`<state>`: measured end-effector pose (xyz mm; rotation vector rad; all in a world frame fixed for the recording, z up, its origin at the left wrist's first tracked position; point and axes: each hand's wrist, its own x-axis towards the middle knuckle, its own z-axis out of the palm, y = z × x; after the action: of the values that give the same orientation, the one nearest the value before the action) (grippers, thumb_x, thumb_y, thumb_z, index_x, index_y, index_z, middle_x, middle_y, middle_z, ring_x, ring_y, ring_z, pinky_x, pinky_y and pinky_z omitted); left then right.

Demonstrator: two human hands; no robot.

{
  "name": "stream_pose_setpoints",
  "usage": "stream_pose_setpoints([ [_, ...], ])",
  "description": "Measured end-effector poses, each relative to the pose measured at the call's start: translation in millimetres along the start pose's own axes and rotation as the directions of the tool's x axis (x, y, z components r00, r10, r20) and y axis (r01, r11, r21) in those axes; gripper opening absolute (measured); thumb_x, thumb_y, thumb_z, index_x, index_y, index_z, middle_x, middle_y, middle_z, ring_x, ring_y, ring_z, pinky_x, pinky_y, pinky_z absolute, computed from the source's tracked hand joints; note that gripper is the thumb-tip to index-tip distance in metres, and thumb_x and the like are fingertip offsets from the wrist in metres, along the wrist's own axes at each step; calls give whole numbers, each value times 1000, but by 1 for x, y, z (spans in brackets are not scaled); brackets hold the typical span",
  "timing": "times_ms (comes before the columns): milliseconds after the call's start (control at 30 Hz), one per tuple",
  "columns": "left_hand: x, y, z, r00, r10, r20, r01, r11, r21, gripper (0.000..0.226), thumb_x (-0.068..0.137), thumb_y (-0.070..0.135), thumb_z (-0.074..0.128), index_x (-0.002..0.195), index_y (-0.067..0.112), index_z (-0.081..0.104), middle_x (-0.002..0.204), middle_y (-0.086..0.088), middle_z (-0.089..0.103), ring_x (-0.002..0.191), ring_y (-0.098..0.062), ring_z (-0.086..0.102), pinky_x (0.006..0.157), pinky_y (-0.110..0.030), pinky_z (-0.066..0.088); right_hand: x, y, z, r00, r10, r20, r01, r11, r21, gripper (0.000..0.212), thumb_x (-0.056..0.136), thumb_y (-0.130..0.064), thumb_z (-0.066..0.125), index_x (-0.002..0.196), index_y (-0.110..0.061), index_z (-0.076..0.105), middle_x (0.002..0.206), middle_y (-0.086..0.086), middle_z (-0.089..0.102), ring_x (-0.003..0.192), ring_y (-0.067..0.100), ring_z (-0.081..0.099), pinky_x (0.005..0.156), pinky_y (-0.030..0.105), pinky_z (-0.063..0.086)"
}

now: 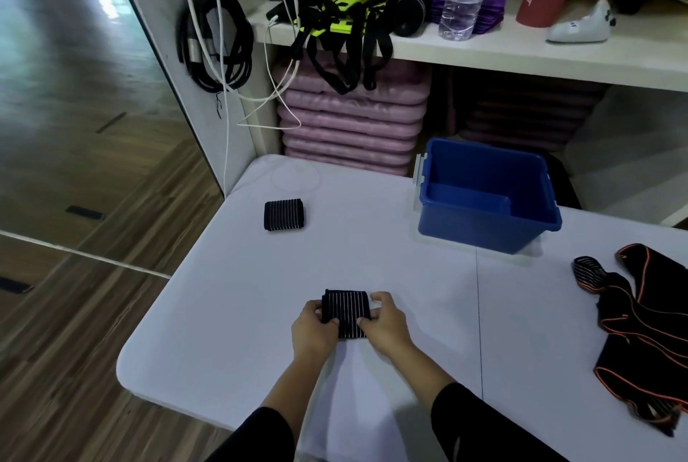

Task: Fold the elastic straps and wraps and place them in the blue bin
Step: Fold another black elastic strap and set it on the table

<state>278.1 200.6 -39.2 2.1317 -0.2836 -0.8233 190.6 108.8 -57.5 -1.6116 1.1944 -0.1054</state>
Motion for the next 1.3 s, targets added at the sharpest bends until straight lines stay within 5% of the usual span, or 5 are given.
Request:
stream_pose_setpoints([
  [233, 5, 1, -7, 1000, 9, -11, -10, 995, -102, 33, 83, -2, 53, 112, 13, 53, 96, -1, 62, 78, -11, 57, 55, -11, 38, 2, -6, -1, 999, 37, 23, -40, 984, 173, 48, 79, -6, 63, 123, -18, 48, 89, -7, 58, 90, 14, 60, 63, 15, 45],
  [433, 25, 7, -35, 998, -16, -56, -2, 952, -306, 32, 83, 2, 57, 109, 21, 56, 97, -3, 67, 89, -16, 64, 73, -27, 50, 21, -37, 12, 999, -29, 44, 17, 971, 240, 53, 76, -11, 69, 124, -21, 48, 101, -3, 60, 95, 11, 59, 82, 25, 47],
  [733, 88, 20, -89, 973, 20, -230, -101, 932, -347, 29, 82, 1, 61, 106, 18, 63, 94, 1, 68, 91, -14, 63, 84, -30, 49, 68, -101, 60, 988, -125, 91, 97, 959, 268, 50, 78, -5, 67, 123, -17, 49, 95, -4, 58, 82, 0, 56, 63, 12, 45],
  [933, 123, 4, -101, 964, -8, -267, -53, 974, -220, 30, 84, 5, 61, 112, 17, 62, 98, -1, 68, 92, -18, 62, 85, -28, 47, 88, -107, 93, 983, -165, 81, 150, 975, 161, 43, 80, -1, 67, 120, -9, 52, 90, -5, 57, 74, -4, 54, 57, 0, 42],
  [1300, 125, -1, -103, 969, 105, -222, -89, 993, 81, 36, 91, 16, 54, 127, 12, 54, 114, -10, 65, 104, -23, 59, 83, -24, 42, 83, -102, 91, 981, -168, 100, 164, 985, 48, 50, 80, -17, 71, 127, -15, 52, 102, -2, 55, 88, 14, 58, 81, 19, 44],
])
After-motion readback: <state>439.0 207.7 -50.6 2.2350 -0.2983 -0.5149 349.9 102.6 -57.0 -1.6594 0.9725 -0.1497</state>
